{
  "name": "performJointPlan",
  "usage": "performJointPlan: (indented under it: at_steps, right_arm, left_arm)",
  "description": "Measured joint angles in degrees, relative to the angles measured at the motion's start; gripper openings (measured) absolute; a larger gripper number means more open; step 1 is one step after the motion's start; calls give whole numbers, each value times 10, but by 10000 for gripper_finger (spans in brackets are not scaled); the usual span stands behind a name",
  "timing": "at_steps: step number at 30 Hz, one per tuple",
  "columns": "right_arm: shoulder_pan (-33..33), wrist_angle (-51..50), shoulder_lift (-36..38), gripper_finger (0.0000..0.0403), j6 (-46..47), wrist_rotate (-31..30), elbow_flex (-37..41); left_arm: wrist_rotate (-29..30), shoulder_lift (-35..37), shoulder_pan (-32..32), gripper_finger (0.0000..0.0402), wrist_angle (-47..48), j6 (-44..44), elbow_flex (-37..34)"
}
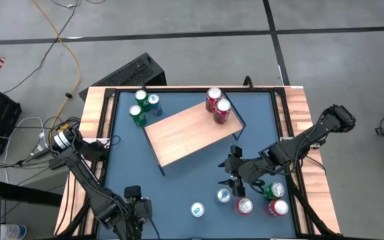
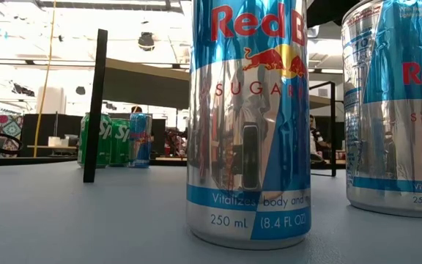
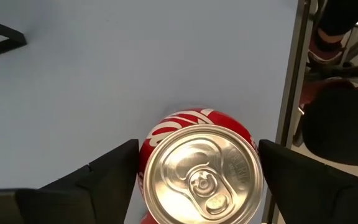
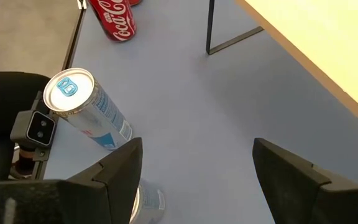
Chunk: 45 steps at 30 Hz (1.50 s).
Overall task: Place canned beverage on shelf
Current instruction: Put the red white soda can on the shelf aligned with the other red white soda cans
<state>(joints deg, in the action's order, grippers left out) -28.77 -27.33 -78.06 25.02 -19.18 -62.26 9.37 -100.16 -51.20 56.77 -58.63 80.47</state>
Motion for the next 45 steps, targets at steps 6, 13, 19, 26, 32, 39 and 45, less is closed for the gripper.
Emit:
performJointPlan:
  at_steps: [6,13,19,26,32,39,45]
  right_arm:
    - [0,1,0,291,0,0,0]
    - [0,16,1,291,-25,0,0]
    - [0,30,1,291,-53,0,0]
    - [4,30,1,291,-70,-1,0]
    - [4,30,19,291,-82,-3,0]
    - [3,32,53,291,-103,-3,0]
    - [2,64,66,291,-125,-2,0]
  left_arm:
    - [-6,0,-2,268,9,7,0]
    - [8,-1,9,268,2,130,14]
    - [31,-2,44,268,23,264,32]
    - [15,0,99,268,6,423,34]
    - [-1,13,152,268,2,555,74]
    - [-1,23,207,268,-1,735,131]
    - [0,23,263,268,5,850,171]
